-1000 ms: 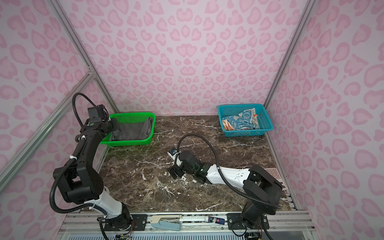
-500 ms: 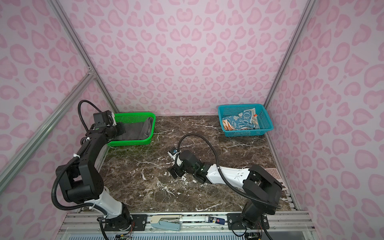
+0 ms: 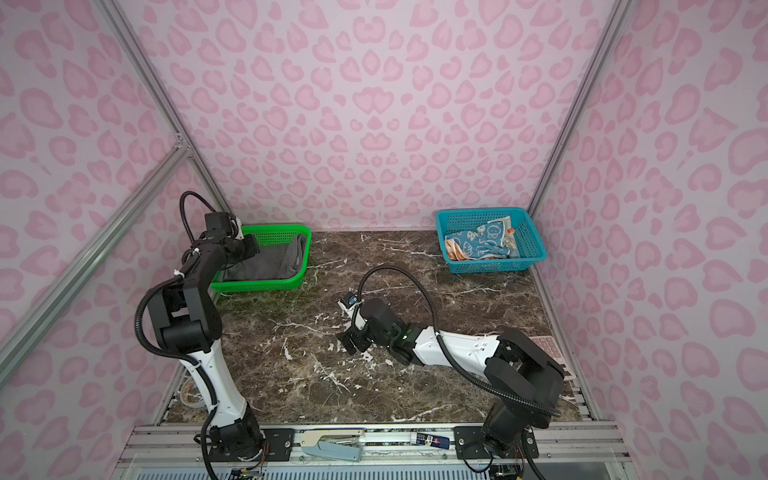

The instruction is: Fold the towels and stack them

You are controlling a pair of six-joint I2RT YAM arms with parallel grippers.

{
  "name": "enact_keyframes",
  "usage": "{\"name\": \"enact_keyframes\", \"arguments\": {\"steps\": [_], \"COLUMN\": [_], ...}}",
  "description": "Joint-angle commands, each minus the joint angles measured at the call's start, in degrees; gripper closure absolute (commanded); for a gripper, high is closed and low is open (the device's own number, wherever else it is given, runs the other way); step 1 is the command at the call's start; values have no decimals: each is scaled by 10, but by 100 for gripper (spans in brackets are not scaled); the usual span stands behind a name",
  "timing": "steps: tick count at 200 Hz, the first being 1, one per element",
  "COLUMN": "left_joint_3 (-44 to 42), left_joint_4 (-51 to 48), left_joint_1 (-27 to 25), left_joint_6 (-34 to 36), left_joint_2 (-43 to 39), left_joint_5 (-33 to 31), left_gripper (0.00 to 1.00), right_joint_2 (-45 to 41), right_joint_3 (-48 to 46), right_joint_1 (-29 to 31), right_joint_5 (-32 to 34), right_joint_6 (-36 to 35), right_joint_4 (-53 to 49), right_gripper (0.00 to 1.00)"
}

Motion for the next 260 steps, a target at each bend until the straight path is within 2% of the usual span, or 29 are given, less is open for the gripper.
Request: {"name": "enact_keyframes", "arguments": {"steps": [1, 45, 102, 143, 160, 194, 230, 260], "left_joint_3": [35, 32, -2, -5, -10, -21, -39, -80], "left_joint_4": [-30, -71, -85, -100, -96, -81, -72, -53], "left_joint_1": [1, 17, 64, 70, 70, 68, 43, 15], "left_joint_6": [9, 16, 17, 20, 14, 3, 14, 26], "left_joint_2": [27, 27, -12, -36, -53, -90, -140, -200], "left_joint_5": [-51, -123, -183, -228, -211, -119, -57, -10], "left_gripper": [97, 97, 97, 97, 97, 96, 95, 87], "right_joint_2": [5, 7, 10, 16, 16, 15, -9, -45], "right_joint_3": [-5, -11, -17, -16, -17, -18, -24, -22], "right_joint_1": [-5, -21, -34, -38, -39, -42, -54, -79], "right_joint_5": [-6, -15, -26, -33, -35, -35, -32, -32], "right_joint_6": [2, 2, -1, 0, 0, -2, 12, 20], "right_joint_4": [17, 22, 32, 37, 39, 37, 45, 30], "right_gripper": [1, 1, 1, 1, 1, 1, 1, 1]}}
